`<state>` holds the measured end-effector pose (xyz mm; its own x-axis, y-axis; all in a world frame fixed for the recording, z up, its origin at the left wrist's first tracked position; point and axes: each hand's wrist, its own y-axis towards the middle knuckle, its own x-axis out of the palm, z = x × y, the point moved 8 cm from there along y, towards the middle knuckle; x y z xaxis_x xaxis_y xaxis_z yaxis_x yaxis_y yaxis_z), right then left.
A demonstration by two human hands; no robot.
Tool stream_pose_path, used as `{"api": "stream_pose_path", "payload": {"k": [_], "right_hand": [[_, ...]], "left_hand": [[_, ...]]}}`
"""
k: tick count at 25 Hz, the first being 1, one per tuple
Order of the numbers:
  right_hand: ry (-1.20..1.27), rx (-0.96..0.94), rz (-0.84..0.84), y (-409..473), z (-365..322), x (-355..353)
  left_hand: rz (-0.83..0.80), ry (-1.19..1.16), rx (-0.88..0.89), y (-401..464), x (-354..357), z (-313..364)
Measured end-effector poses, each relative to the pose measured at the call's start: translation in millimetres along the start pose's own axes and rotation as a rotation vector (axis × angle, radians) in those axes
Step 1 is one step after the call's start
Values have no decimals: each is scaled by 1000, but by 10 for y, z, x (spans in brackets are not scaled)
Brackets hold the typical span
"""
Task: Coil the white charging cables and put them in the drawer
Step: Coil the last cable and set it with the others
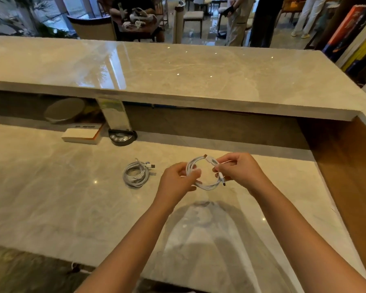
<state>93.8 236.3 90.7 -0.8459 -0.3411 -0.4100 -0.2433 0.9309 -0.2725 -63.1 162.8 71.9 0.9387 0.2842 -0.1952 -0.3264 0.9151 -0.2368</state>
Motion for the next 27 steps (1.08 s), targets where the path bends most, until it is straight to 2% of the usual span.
{"api": "stream_pose_path", "payload": {"k": [2, 5, 9, 12, 16, 19, 27], "right_hand": [[19, 0, -26, 68, -3, 192], [8, -45, -89, 167, -66, 558], [-3, -85, -137, 277, -200, 1082], [2, -74, -147, 396, -293, 1424], [-6, -50, -113, 715, -504, 1722], [-41, -20, -75, 1018, -606, 1901], [-235, 4, 24, 1201, -169, 2134]], "left_hand": [[43, -221, -101, -106, -163, -176], [162, -394, -148, -195, -487, -411], [345, -417, -165, -255, -977, -681], [408, -408, -196, -141, -1300, -826], [431, -284, -202, 275, -1693, -807], [441, -107, -214, 659, -1929, -783], [312, 327, -168, 953, -1864, -1111]]}}
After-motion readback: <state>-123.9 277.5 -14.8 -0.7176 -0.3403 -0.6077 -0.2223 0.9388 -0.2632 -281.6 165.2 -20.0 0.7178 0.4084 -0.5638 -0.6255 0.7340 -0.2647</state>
